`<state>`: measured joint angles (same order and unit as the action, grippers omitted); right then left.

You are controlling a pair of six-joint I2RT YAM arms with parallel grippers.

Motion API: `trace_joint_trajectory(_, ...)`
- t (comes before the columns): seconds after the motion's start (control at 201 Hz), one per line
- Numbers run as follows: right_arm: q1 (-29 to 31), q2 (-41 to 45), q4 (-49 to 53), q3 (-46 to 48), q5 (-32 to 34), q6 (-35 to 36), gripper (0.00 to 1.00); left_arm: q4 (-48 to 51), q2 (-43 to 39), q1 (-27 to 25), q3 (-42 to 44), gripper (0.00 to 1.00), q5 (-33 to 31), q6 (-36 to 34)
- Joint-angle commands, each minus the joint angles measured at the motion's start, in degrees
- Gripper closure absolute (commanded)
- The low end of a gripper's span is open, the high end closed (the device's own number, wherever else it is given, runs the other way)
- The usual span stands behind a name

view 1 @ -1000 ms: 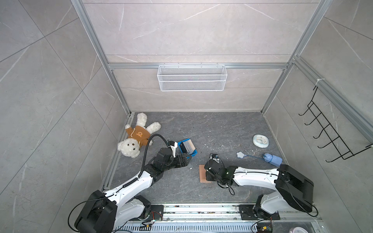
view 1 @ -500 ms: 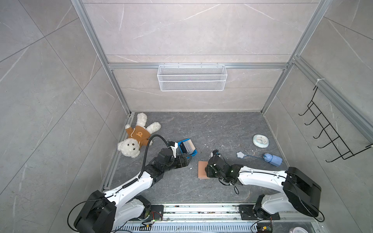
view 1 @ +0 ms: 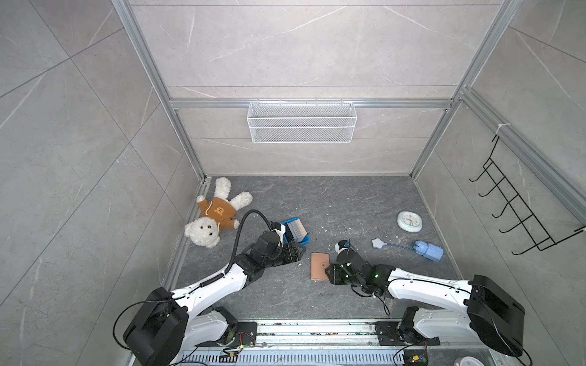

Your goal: Put the credit cards into the card holder

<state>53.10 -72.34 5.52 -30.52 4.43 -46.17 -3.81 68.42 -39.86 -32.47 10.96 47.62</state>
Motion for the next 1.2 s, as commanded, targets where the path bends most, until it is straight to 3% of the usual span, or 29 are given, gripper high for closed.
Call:
trace_joint_trajectory(0.0,-0.10,-0.19,-2.63,2.30,-1.11,-1.25,0.52,1.62,1.50,-0.31,-2.05,0.23,1.29,2.04)
trace_joint_trajectory(0.468,-1.29,-6.71,-8.72,2.70,-1.24,-6.74,0.63,-0.36,6.20,-1.47,-3.07,0.24,9.29,-0.64)
trace_joint_trajectory(0.712,-1.25,-3.06,-14.10,7.05,1.38,-7.35,0.63,-5.57,10.99,-1.51,-1.45,0.27,12.11,-1.57)
trace_joint_trajectory(1.19,-1.33,1.67,-7.15,7.04,4.78,-7.15,0.66,-14.76,17.12,-1.52,-0.55,0.29,13.67,0.32)
